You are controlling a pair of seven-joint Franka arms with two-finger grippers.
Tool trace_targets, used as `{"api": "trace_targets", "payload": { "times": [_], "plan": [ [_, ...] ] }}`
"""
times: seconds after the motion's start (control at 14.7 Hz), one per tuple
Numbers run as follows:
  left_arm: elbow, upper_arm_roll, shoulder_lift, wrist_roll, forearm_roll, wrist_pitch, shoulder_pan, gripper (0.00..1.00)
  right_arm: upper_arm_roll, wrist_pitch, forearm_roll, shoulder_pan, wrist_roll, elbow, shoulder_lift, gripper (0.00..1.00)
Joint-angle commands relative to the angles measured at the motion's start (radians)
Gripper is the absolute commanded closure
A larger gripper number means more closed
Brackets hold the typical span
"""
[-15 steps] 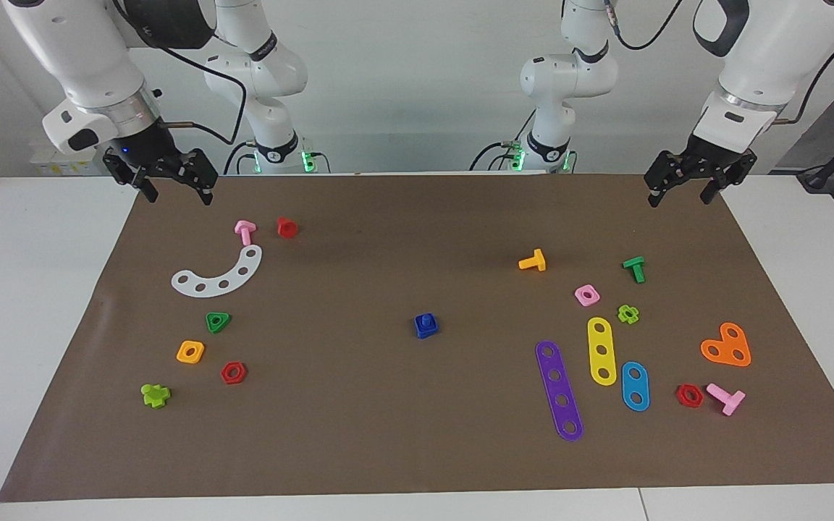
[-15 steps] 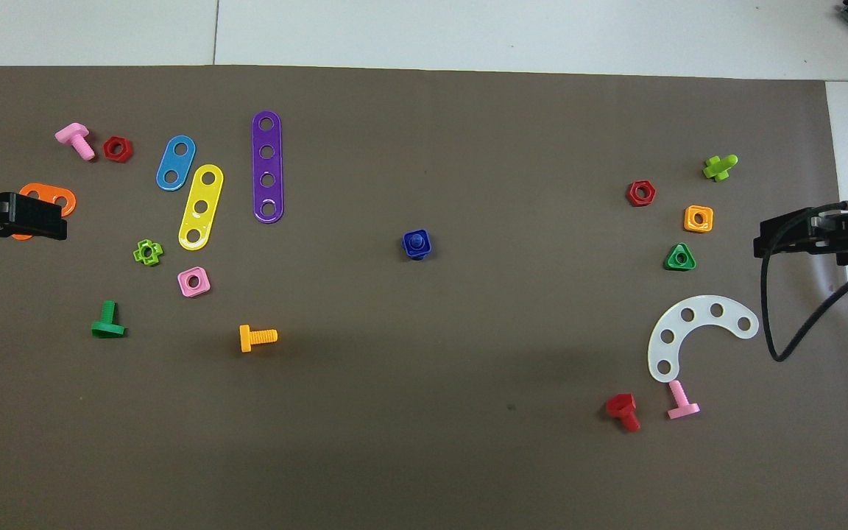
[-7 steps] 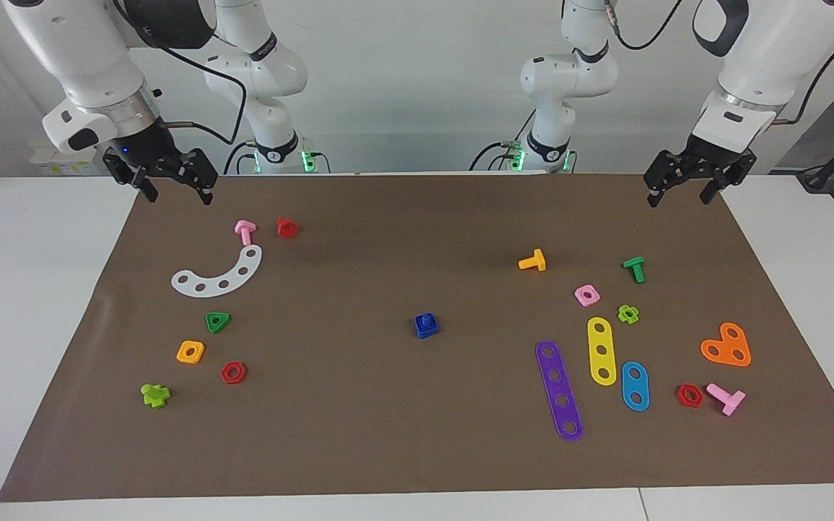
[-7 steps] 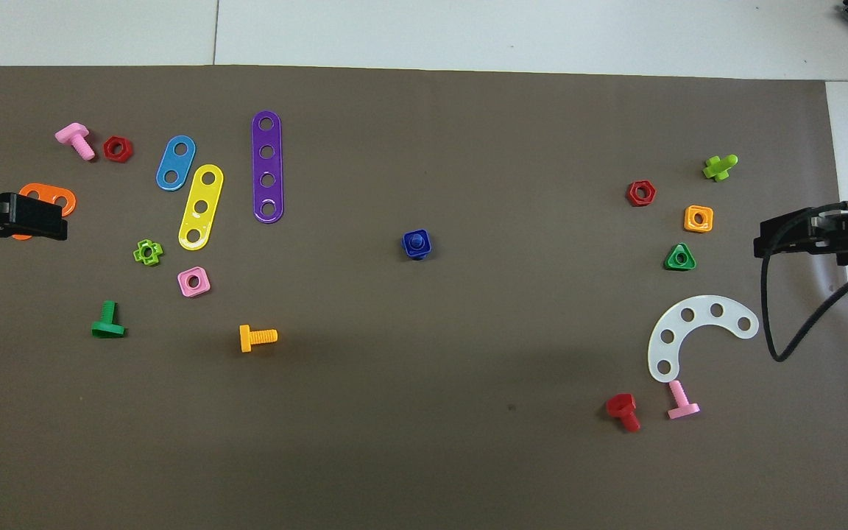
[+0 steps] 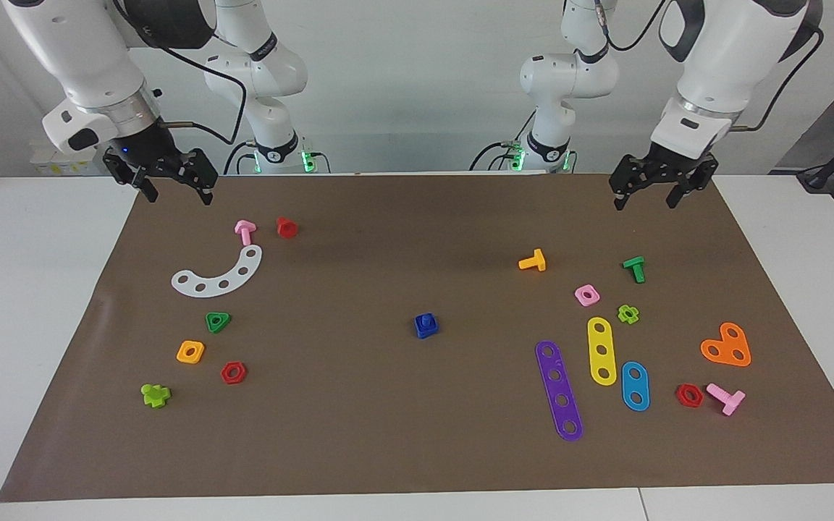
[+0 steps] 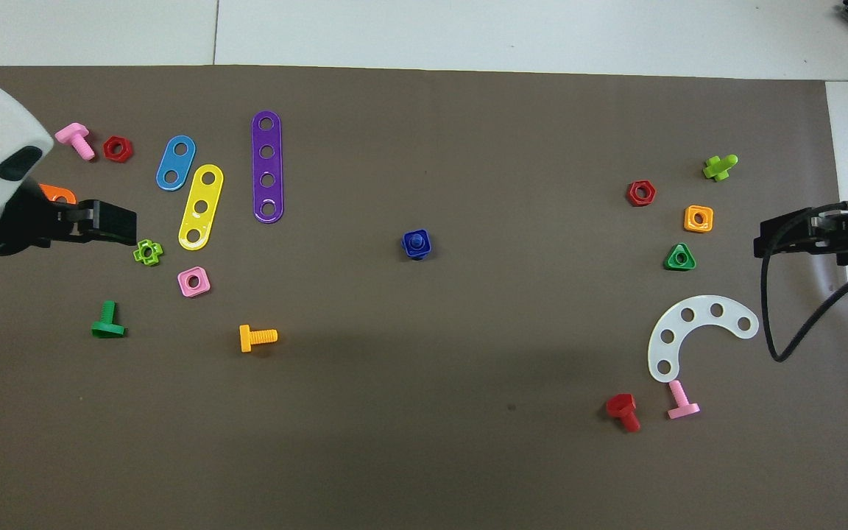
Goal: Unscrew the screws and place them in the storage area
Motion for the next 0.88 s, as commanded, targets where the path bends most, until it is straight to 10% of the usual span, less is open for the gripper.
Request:
{"api": "trace_targets", "payload": {
  "times": [0.0, 0.81],
  "plan": [
    [-0.053, 0.013, -0.020, -0.099, -0.008, 0.057, -0.082, 0.00, -0.006, 0.016, 0.013, 0.003, -0.009, -0.035, -0.028, 0.00],
    [0.090, 0.020, 0.368, -0.548, -0.022, 0.341, -0.396, 0.01, -0.006, 0.016, 0.015, 0.001, -0.009, -0.034, -0.028, 0.00]
  ]
}}
